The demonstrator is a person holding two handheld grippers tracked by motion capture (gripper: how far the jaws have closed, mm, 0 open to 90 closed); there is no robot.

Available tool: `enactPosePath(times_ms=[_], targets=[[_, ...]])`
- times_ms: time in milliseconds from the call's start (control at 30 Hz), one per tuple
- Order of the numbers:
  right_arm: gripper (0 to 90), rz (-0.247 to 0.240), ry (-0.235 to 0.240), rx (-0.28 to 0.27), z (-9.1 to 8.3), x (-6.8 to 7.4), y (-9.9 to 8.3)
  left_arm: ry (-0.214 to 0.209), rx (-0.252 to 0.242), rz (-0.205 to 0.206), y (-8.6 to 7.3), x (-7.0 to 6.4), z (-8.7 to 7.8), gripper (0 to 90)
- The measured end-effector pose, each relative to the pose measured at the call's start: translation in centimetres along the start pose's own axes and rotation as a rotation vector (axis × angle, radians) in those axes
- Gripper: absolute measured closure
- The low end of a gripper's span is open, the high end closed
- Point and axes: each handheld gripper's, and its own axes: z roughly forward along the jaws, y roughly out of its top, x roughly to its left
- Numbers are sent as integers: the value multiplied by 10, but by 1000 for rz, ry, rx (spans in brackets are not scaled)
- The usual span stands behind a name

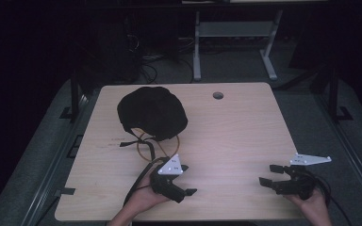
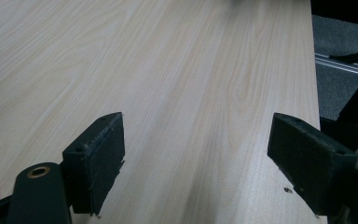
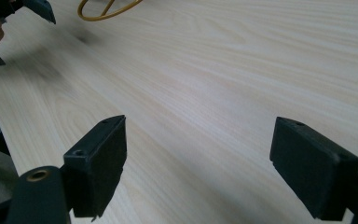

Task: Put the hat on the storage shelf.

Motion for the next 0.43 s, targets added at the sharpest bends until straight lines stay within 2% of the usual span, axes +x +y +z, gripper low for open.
enactPosePath(times_ms=[167, 300, 400, 433], targets=[[178, 0, -24, 3, -5, 3, -9, 1, 1, 0, 0, 0, 0, 184], [169, -13, -53, -25, -7, 10, -20, -6, 1, 0, 1, 0, 2, 184], [169, -13, -51, -38, -9, 13, -26, -11, -7, -10, 2, 1, 4, 184], [169, -39, -63, -39, -13, 18, -30, -17, -8, -12, 2, 1, 5, 184]])
